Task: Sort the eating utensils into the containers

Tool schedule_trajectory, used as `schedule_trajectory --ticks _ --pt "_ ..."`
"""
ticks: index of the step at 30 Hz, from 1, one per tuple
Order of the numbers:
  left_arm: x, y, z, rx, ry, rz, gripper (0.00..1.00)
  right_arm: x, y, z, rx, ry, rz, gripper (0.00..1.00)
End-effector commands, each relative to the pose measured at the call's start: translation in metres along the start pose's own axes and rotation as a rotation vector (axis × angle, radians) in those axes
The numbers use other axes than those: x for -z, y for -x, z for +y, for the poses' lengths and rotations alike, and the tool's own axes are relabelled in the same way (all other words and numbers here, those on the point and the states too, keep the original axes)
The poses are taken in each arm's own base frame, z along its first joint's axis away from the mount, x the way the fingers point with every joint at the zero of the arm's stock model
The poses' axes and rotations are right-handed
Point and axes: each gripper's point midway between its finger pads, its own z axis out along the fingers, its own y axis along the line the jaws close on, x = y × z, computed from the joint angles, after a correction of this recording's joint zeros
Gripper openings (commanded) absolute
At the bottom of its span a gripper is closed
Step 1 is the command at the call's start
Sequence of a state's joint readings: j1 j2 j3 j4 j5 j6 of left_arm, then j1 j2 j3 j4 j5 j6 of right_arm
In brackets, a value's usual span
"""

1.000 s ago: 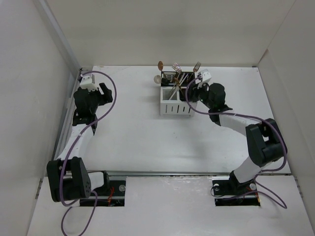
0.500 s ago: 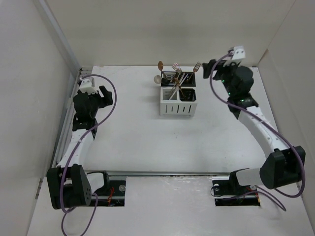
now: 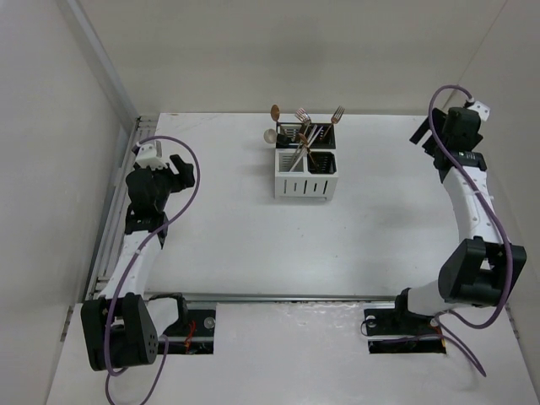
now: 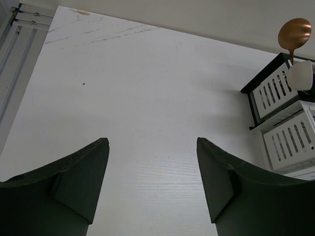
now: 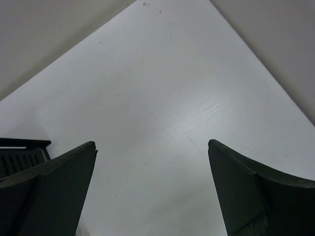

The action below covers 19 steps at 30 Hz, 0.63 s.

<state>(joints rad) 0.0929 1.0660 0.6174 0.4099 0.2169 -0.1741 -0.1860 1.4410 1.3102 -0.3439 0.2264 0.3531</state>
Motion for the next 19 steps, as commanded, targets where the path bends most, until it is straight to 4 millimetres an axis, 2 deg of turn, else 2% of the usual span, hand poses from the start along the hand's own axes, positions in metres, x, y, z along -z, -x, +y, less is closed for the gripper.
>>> schedule_trajectory --ticks 1,2,4,6,11,14,17,19 --pt "0.005 0.018 -0.009 0.006 -0.039 -0.065 0.69 0.014 0.002 0.004 -0.054 -0.003 -0.001 1.0" --pt "0.005 0.018 -0.01 0.015 -0.039 -0.065 0.69 0.017 0.011 0.004 -0.057 -0.011 -0.017 1.0" --pt "0.005 0.018 -0.01 0.015 -0.039 -0.065 0.69 0.014 0.005 -0.001 -0.045 -0.044 0.02 1.0" --pt "0.007 0.016 -0.01 0.025 -0.039 -0.063 0.69 0.015 0.01 -0.003 -0.053 -0.068 0.02 1.0" --pt "0.009 0.009 -0.011 0.044 -0.046 -0.052 0.69 0.012 0.002 -0.007 -0.042 -0.091 0.05 1.0" --pt "0.011 0.012 -0.012 0.042 -0.049 -0.062 0.69 0.015 0.006 -0.006 -0.045 -0.087 0.04 1.0" --pt "0.011 0.01 -0.012 0.053 -0.047 -0.053 0.69 0.014 -0.003 -0.001 -0.038 -0.044 0.058 1.0" --pt "0.013 0.008 -0.012 0.053 -0.047 -0.053 0.69 0.022 0.01 0.001 -0.042 -0.02 0.004 1.0"
